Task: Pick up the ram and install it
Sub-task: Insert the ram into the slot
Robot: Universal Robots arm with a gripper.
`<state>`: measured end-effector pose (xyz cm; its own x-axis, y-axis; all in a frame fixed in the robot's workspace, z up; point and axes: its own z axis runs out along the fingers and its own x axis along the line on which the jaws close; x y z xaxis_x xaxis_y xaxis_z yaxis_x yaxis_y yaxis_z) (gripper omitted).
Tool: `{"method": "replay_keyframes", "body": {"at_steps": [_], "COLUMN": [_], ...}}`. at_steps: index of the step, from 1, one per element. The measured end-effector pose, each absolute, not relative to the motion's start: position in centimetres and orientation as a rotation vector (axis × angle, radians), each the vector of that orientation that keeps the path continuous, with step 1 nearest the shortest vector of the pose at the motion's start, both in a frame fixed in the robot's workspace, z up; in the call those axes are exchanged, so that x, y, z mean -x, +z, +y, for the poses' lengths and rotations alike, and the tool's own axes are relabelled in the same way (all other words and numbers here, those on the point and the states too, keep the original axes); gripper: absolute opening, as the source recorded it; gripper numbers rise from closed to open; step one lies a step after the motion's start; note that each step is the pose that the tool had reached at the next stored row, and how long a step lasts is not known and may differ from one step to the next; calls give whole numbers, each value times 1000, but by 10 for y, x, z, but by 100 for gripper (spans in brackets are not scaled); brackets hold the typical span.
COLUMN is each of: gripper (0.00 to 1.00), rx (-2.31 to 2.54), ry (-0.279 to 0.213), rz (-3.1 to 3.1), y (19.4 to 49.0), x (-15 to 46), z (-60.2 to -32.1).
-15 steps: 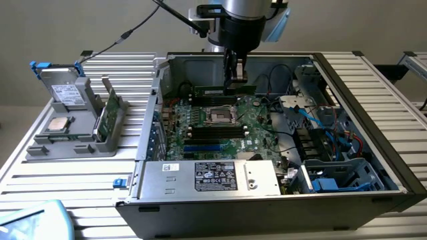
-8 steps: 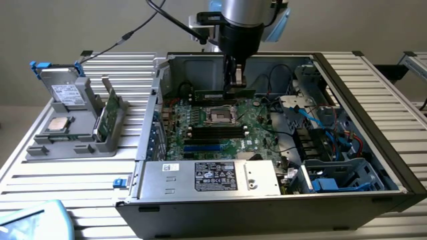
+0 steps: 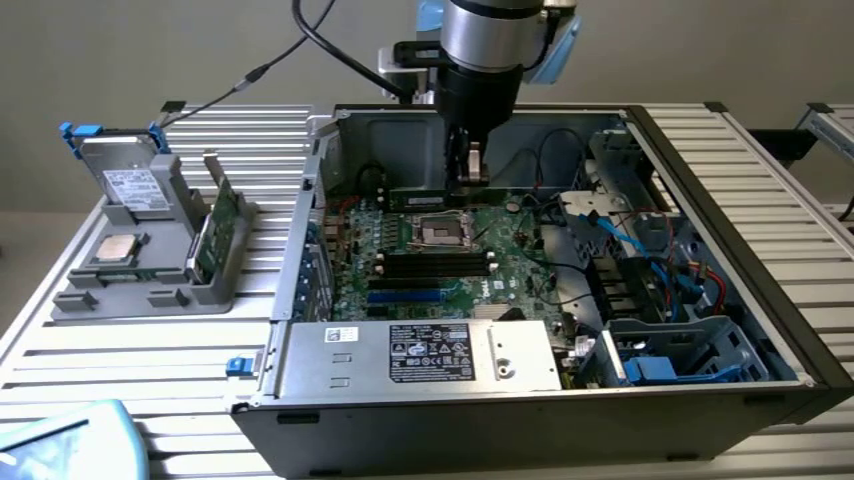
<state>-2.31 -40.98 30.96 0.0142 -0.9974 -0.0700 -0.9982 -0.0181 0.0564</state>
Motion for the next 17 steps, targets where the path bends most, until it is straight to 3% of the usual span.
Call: {"method": "replay_keyframes", "body": {"at_steps": [17], "gripper": [15], "rx": [2244], "ry": [158], "rz": [2210], "y": [283], "x": [23], "z": [-410]}}
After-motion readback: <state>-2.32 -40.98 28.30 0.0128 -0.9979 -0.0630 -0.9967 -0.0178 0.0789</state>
